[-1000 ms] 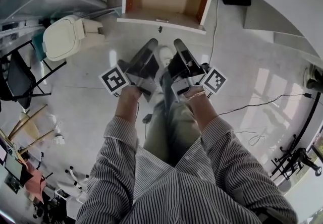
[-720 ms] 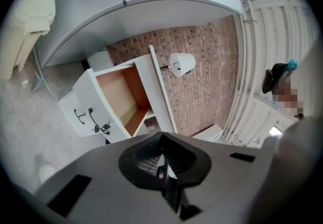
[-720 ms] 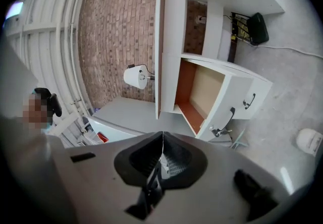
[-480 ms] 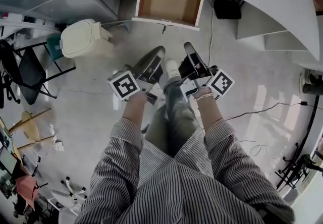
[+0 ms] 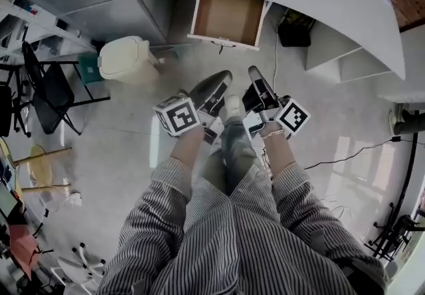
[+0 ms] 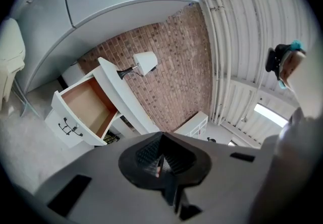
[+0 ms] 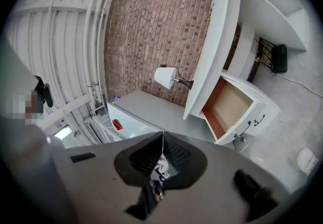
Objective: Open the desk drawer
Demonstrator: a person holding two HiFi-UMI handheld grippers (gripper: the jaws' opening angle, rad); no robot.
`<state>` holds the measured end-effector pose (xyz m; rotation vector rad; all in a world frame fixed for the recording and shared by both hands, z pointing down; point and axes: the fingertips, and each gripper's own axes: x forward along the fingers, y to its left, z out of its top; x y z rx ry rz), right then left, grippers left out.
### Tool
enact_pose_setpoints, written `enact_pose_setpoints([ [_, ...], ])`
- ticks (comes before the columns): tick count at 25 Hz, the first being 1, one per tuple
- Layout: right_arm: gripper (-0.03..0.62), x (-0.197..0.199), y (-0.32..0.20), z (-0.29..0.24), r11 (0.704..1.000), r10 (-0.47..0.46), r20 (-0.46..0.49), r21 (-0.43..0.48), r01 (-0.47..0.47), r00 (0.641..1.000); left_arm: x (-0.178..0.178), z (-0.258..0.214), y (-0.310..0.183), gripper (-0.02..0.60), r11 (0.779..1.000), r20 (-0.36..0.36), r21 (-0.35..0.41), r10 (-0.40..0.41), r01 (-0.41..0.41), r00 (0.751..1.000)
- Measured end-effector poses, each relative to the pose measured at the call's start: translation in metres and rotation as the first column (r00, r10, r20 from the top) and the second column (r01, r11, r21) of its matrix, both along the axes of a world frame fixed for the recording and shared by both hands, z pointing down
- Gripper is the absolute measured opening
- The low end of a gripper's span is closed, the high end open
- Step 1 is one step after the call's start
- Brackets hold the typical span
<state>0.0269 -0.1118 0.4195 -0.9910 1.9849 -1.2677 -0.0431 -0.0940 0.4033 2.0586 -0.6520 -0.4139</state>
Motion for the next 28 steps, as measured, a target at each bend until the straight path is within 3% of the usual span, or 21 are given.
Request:
enact_pose_setpoints([
  [4,0.018,-0.006,0.023,-0.039,1.000,0.005,-0.012,0.030,-0.004,1.000,0.002,-0.030,0.031,0.012,0.998,0.039,0.053,0.040,-0.042,0.998],
  [13,0.018,-0.029,0.070,-0.126,0.989,-0.055,-0.146,0.129,0.075,0.988,-0.021,-0.106,0.054,0.012,0.991,0.079,0.124,-0.070,0.060,0.994],
  [22,0.018,-0.039,0.097,-0.175,0.966,-0.157,-0.327,0.147,0.214,0.932,-0.028,-0.153,0.067,0.012,0.988,0.088,0.144,-0.075,0.062,0.993],
  [28,0.018,-0.035,0.107,-0.197,0.946,-0.165,-0.396,0.195,0.258,0.903,-0.006,-0.169,0.077,0.012,0.987,0.112,0.158,-0.006,-0.012,0.994],
])
